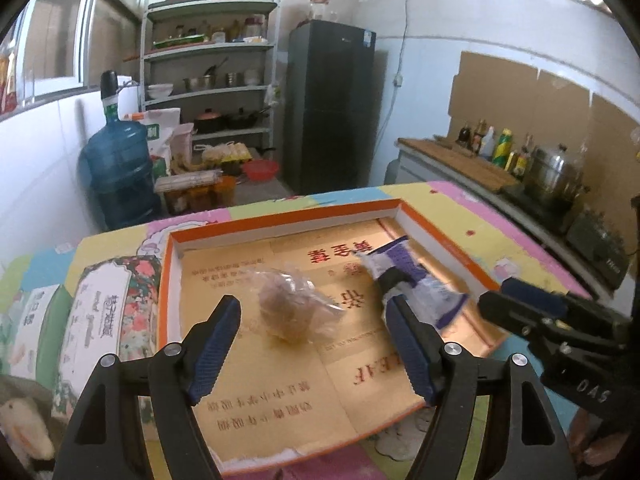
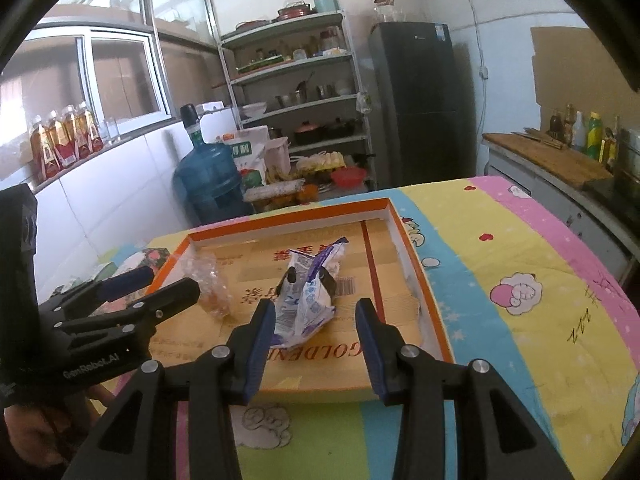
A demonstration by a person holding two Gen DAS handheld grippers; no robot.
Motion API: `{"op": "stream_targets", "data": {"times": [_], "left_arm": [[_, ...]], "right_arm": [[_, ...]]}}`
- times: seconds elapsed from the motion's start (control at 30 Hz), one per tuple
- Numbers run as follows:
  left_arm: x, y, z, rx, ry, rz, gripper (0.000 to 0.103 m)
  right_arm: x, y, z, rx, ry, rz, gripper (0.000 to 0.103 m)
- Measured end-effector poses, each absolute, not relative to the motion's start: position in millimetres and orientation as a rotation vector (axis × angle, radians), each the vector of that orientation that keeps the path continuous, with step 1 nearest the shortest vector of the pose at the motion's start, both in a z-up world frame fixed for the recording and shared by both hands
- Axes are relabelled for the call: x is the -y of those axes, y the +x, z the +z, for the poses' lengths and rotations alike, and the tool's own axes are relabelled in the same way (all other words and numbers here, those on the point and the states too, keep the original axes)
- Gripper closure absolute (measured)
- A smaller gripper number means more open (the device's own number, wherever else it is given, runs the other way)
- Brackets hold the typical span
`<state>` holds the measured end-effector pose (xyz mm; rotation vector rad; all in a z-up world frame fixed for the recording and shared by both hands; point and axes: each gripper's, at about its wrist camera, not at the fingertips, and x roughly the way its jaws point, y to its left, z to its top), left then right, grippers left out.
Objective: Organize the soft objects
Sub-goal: 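Release the bread roll and snack packet into the tray with both grippers, then move both tools back toward the pile of soft toys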
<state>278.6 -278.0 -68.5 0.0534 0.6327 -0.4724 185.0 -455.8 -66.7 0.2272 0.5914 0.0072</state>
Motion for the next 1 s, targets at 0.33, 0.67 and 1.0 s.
{"op": "stream_targets", "data": {"times": [0.33,0.67,1.0], "left_arm": [[244.7,240.1,-53.7,-0.570,-0.028,-0.494,0.027],[201.7,191.5,-34.5,-0.481,-0.006,-0.433,0.026],[150.6,149.4,-25.3,-0.446,-0.023,-0.355,0.026]], "right_arm": [[434.9,150.7,-52.7,-0.541,0.251,0.046,0.061],[392.2,126.7,-38.9,-0.508,0.202,0.115,0.061],[352.6,115.1,-27.0,-0.499,0.177,0.187,0.061]]}}
